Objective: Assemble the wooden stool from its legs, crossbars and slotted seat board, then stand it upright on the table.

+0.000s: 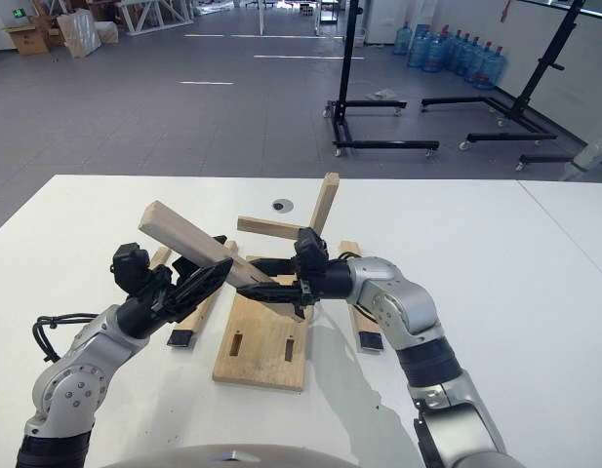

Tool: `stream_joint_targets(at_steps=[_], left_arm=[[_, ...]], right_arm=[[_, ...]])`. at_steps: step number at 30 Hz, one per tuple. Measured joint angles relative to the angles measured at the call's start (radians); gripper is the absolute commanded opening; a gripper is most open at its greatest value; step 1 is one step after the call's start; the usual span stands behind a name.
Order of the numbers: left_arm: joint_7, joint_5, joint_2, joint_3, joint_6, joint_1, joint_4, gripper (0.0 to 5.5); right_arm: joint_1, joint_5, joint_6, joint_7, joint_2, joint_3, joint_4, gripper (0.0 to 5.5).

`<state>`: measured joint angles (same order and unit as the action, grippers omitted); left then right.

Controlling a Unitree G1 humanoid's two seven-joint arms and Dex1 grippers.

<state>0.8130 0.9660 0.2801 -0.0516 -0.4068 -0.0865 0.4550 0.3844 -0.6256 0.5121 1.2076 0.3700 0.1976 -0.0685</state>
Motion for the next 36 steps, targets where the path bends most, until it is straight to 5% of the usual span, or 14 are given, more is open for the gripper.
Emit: stream_joint_targets(at_steps=[8,17,24,30,36], left_arm=[[0.035,0.001,-0.016,0.001,0.022,-0.017,-0.017,2.14],[0.048,0.001,-0.027,0.005,0.030,-0.021,-0.028,2.14],[0.051,0.019,-0.034,-0.084,0.081,0.048,-0.049,2.12],[0.068,-0.010,0.100,-0.243,0.118,0.165,-0.206,2.12],[0.007,-0.272,0.082,-0.139,0.207,0.326,-0.484,2.11]], right_arm=[[0.009,0.019,-0.037,0.074,0.008,0.014,0.045,2.01],[0.021,0.023,-0.038,0.092,0.021,0.018,0.054,2.01],[0.020,0.119,-0.042,0.084,0.082,0.068,0.069,3.50],[0.020,0.138,-0.080,0.033,0.095,0.012,0.088,4.55],[0.064,0.101,-0.088,0.019,0.115,-0.081,0.038,4.58]])
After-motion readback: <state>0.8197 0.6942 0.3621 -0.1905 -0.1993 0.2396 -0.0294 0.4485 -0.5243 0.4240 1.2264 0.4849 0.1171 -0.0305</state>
